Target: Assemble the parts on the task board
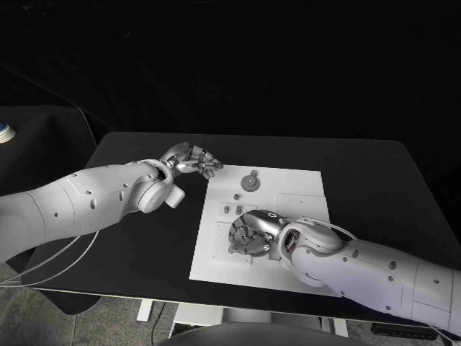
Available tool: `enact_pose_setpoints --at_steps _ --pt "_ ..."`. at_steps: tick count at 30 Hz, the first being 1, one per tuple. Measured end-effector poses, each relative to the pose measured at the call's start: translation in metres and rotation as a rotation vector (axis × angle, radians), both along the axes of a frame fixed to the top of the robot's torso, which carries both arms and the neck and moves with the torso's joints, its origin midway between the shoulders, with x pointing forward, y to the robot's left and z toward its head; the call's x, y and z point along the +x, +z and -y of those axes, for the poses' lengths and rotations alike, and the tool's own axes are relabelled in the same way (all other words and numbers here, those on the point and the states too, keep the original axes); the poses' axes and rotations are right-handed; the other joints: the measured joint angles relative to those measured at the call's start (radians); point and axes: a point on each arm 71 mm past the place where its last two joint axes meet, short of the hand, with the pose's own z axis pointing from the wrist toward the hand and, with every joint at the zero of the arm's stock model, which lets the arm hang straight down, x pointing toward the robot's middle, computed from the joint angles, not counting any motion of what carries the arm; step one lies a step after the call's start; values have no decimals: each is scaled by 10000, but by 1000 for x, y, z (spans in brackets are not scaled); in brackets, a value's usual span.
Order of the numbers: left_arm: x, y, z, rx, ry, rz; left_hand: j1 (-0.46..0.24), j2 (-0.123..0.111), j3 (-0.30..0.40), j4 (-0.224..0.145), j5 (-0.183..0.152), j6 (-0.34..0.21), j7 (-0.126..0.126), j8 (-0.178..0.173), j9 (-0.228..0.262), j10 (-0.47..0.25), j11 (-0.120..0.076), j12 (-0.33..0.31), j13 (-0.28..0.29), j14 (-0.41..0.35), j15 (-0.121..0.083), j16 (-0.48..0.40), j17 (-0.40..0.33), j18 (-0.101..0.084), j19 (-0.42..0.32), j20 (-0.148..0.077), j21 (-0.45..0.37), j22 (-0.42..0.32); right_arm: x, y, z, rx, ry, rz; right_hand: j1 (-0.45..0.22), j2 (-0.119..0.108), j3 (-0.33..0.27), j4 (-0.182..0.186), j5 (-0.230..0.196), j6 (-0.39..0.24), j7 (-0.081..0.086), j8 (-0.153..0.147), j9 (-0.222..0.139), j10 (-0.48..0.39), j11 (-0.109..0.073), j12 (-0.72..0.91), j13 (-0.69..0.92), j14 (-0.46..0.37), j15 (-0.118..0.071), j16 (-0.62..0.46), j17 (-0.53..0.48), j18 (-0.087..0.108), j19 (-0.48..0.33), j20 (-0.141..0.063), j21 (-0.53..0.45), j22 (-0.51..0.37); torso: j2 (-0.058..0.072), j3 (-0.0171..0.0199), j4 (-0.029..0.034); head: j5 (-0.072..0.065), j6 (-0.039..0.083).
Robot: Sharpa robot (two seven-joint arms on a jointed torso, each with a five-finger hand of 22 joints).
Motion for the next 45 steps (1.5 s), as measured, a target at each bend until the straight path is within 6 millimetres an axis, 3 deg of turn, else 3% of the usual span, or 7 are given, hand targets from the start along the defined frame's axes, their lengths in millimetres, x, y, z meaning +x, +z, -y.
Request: enact_pose_setpoints --at_steps 7,11,16,19,26,38,45 --pt "0 0 0 -1 -1 -1 0 0 0 0 0 0 0 0 0 0 0 0 -1 0 0 0 0 0 0 0 0 -1 -1 -1 -2 -90 70 12 -6 -6 44 -44 0 0 0 0 0 0 0 -77 -52 1 1 0 -20 0 0 0 0 16 0 -4 -1 -7 0" --pt "0 0 0 -3 -7 -2 0 0 0 0 0 0 0 0 -1 0 0 -38 -1 0 0 0 1 0 0 0 0 -1 -1 -2 -4 -153 114 10 -288 -289 57 -58 0 1 1 -125 55 -59 59 -78 -88 4 3 0 -28 1 0 0 0 33 0 -3 0 -16 1" --pt "0 0 0 0 0 -2 0 0 0 0 0 0 0 0 -1 0 0 -38 -1 0 0 0 1 0 0 0 0 3 -3 -4 -4 -251 151 -33 -691 -510 -232 -140 9 -267 281 -540 -154 -145 145 -117 -105 -116 25 0 -29 2 -35 35 0 61 0 -3 3 -28 7" --pt "0 0 0 3 4 -3 0 0 0 0 0 0 0 0 -2 0 0 -38 -1 0 0 0 -8 0 0 0 0 8 -3 -5 -2 -294 126 -52 -930 -672 -726 -189 12 -534 542 -872 -317 -348 195 -117 -116 -252 58 0 -29 3 -70 29 0 99 1 -3 2 -37 4" --pt "0 0 0 4 3 -8 0 0 0 0 0 0 0 0 -2 0 0 -38 7 0 0 0 -7 0 0 0 0 7 -2 -6 1 -325 29 -32 -1030 -739 -1145 -224 11 -1149 502 -1117 -495 -504 216 -116 -116 -345 80 0 -24 1 -143 31 -1 119 1 8 -3 -51 -1" --pt "0 0 -1 17 27 -13 0 0 0 0 0 0 0 0 0 0 0 -38 6 0 0 0 -6 0 0 0 -21 6 -6 0 16 -12 -185 82 -1030 -739 -1218 -248 11 -1294 535 -1157 -531 -574 215 -116 -115 -390 99 1 -19 1 -146 35 -1 118 0 15 -8 -123 59" --pt "1 0 -4 47 84 -9 0 0 0 0 0 0 0 0 6 0 0 -38 5 0 0 0 -6 -1 0 0 -39 5 7 32 41 701 -758 286 -1029 -739 -1234 -232 10 -1316 525 -1157 -531 -574 215 -116 -114 -390 100 0 -19 1 -161 50 -1 132 -7 14 -15 -218 149"
